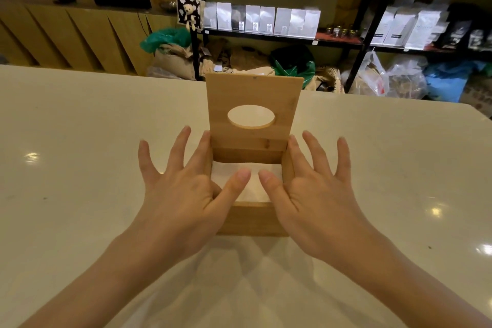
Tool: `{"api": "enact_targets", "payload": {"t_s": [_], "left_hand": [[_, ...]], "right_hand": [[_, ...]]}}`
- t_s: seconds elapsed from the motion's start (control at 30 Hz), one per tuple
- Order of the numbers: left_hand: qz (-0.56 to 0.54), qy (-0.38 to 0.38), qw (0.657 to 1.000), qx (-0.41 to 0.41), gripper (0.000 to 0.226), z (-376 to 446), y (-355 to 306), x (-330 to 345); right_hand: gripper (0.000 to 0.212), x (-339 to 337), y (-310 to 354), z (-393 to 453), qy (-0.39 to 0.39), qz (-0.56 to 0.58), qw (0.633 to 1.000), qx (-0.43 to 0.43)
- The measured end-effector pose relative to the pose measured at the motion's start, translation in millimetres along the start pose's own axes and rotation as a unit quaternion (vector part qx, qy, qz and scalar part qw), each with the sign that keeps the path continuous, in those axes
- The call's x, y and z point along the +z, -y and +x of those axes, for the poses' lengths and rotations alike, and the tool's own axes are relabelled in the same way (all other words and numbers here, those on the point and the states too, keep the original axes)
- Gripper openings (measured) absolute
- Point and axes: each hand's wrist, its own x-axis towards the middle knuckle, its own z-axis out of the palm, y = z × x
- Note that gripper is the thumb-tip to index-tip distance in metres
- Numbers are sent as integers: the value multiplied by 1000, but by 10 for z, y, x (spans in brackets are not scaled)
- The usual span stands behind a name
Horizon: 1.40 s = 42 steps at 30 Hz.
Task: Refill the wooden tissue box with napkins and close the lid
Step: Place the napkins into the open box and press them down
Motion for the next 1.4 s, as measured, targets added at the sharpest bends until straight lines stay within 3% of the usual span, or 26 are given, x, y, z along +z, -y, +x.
{"api": "enact_targets", "payload": {"t_s": [0.17, 0.33, 0.53, 0.67, 0.87, 1.0, 1.2, 1.4], "left_hand": [[-5, 5, 1000, -16, 106, 15, -6, 9], [-6, 2, 999, -48, 102, 4, -15, -32], [-6, 18, 998, -61, 100, 14, -41, -32], [-52, 10, 997, -59, 102, 14, -29, -86], [-124, -48, 989, -69, 83, -9, 8, -349], [-120, -135, 983, -22, 72, -78, -21, -507], [-89, -181, 978, 46, 66, -118, -94, -585], [-112, -270, 950, 113, 64, -317, -205, -651]], "right_hand": [[93, 4, -6, -5, 6, 22, 1000, 0], [76, -100, -80, -12, 30, 95, 995, 23], [93, -3, -71, 73, 40, 28, 999, 4], [93, -32, -121, 106, 68, 98, 992, 32], [70, -343, -190, 87, -99, 267, 958, 31], [53, -499, -201, 23, -141, 325, 935, 26], [39, -485, -44, -113, -230, 301, 925, -13], [58, -532, 36, -378, -279, 240, 925, -97]]}}
